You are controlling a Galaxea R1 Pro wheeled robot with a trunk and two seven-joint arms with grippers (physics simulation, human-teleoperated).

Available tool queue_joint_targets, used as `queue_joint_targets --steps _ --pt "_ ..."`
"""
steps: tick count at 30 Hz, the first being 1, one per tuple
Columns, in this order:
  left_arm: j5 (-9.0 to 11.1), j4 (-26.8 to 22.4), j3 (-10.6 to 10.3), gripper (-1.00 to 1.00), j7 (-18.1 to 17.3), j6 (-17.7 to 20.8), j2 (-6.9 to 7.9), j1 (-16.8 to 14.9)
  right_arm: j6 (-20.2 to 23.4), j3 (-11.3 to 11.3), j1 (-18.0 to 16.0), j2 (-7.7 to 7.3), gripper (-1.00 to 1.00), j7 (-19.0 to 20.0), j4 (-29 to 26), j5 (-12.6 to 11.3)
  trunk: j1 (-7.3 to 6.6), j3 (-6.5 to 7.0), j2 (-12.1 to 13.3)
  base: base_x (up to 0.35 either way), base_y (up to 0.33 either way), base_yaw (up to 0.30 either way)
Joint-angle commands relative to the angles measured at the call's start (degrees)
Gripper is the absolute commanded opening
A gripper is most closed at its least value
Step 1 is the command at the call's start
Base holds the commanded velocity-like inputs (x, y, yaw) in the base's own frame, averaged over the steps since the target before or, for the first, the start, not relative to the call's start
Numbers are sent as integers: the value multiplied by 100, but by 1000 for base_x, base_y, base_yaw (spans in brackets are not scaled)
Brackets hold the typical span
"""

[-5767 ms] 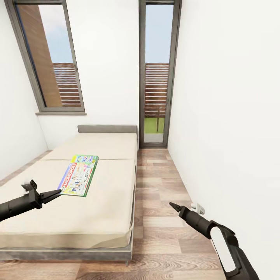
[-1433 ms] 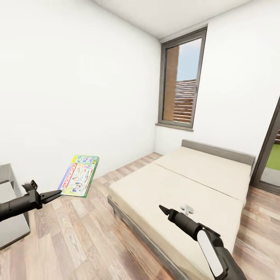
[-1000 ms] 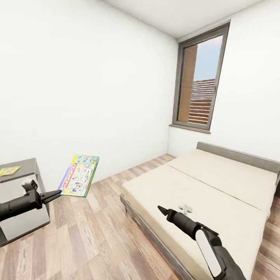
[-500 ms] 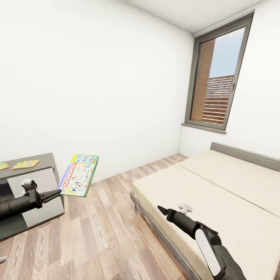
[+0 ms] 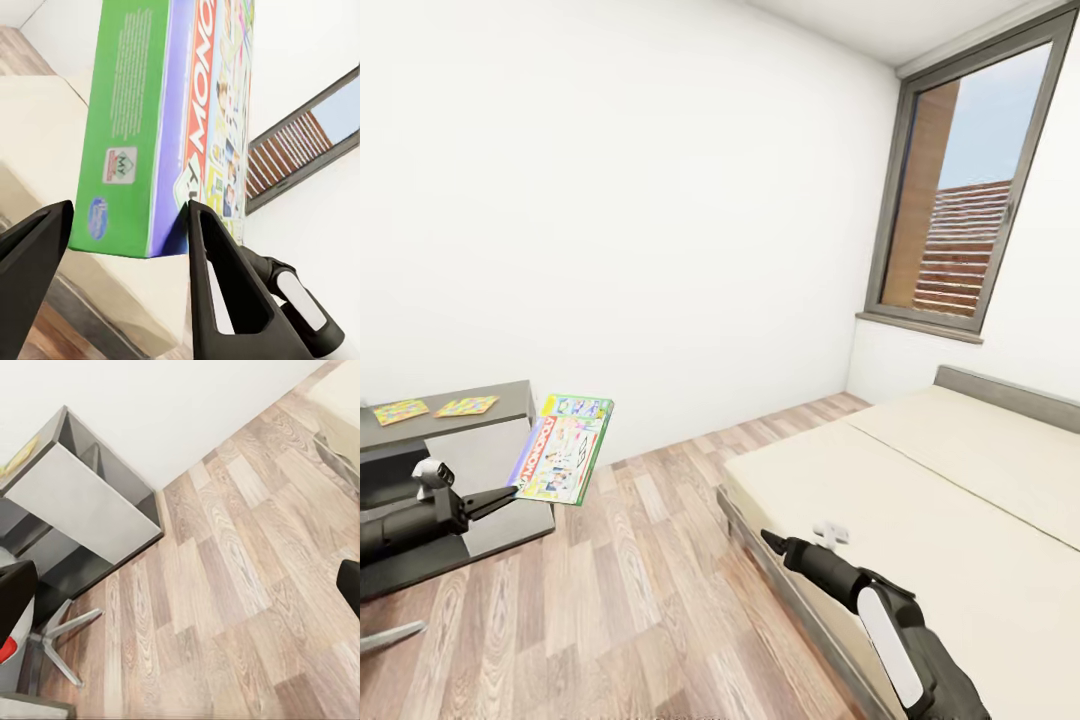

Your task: Put all the toys in the child's room - the three board games (two on the bed and one on the table), the two jigsaw puzzles on the table, and the tennis ball on the table - inside the toy box on the table in the child's room.

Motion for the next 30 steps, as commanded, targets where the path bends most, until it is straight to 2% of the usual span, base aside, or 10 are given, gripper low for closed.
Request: queue_joint_targets --steps 1,4,6,10,17,23,30 --pt "35 0 1 -100 -7 63 1 -5 32 37 -49 -4 100 4 29 -25 0 -15 -5 0 0 181" --pt "35 0 1 -100 2 62 1 -5 22 123 -219 -64 100 34 324 -37 0 -39 -5 0 0 181" --pt "35 0 1 -100 4 62 -1 -5 4 140 -411 -91 100 68 733 -33 0 -55 -5 0 0 181" --pt "35 -1 -2 -100 9 56 0 -5 -9 163 -628 -93 100 95 1203 -33 0 -87 -5 0 0 181" --pt "35 -2 1 -100 13 53 1 -5 -16 181 -671 -61 100 183 1288 -27 0 -144 -5 97 0 171" --pt "36 0 1 -100 -36 -283 1 -5 -28 189 -666 -26 100 217 1282 -25 0 -198 -5 286 27 115" --pt "44 0 1 -100 -44 -363 1 -5 -54 193 -654 -19 100 216 1223 -16 0 -261 -5 314 136 102"
